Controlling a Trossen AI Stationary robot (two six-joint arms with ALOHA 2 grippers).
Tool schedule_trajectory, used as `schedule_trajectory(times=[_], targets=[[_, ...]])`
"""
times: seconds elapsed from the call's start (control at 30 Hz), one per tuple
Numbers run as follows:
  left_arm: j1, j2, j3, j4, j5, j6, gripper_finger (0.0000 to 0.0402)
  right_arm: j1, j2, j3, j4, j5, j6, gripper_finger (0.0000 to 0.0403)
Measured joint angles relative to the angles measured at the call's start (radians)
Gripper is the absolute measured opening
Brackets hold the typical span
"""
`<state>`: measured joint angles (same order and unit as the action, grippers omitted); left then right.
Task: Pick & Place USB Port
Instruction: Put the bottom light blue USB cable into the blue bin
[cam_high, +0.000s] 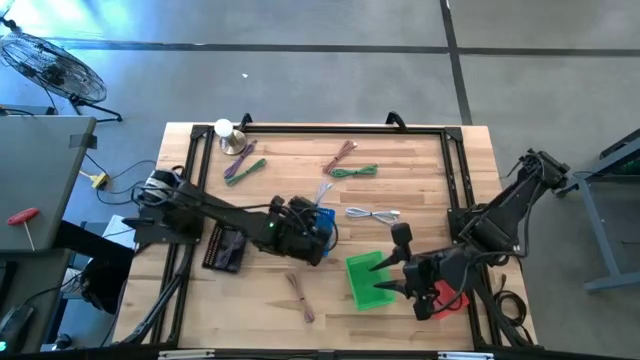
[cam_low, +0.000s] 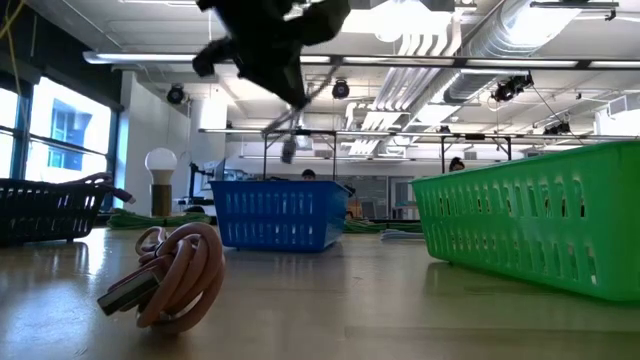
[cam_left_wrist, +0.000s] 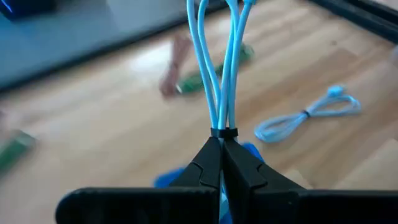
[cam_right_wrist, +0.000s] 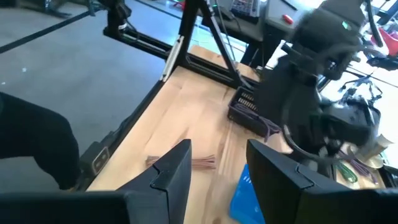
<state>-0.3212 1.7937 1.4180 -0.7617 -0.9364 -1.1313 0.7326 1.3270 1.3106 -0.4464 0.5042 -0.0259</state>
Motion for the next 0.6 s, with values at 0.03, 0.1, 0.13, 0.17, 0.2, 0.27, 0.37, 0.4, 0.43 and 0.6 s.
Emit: schedule_trajectory(times=[0.03,0.1,0.13,0.17,0.2,0.27,0.37,0.4,0.43,0.6], targets=[[0.006,0.000,-0.014,0.032,0.023,0.000,0.0000,0.006,0.000,0.000,-0.002,-0.001,0.000,0.0146],[0.015,0.000,-0.040,0.088,0.058,-0.004,0.0000,0.016,0.000,0.000,-0.014,0.000,-0.001,0.0146],[0.014,0.000,-0.052,0.101,0.074,-0.017,0.0000,0.022,0.000,0.000,-0.019,0.000,-0.001,0.0146],[0.014,0.000,-0.065,0.108,0.086,-0.039,0.0000,0.028,0.000,0.000,-0.026,0.000,-0.001,0.0146],[0.014,0.000,-0.075,0.108,0.095,-0.067,0.0000,0.035,0.000,0.000,-0.031,0.001,-0.001,0.0146],[0.010,0.000,-0.091,0.108,0.100,-0.117,0.0000,0.049,0.000,0.000,-0.034,0.002,-0.001,0.0146],[-0.001,0.000,-0.112,0.111,0.105,-0.169,0.0000,0.070,0.000,0.000,-0.036,0.002,-0.001,0.0146],[-0.004,0.005,-0.116,0.114,0.105,-0.179,0.0000,0.076,0.000,0.000,-0.036,0.002,-0.001,0.0146],[-0.008,0.009,-0.119,0.121,0.109,-0.184,0.0000,0.083,0.000,0.000,-0.036,0.002,0.000,0.0146],[-0.006,0.024,-0.145,0.157,0.115,-0.194,0.0000,0.114,0.000,0.000,-0.036,0.002,0.026,0.0146]])
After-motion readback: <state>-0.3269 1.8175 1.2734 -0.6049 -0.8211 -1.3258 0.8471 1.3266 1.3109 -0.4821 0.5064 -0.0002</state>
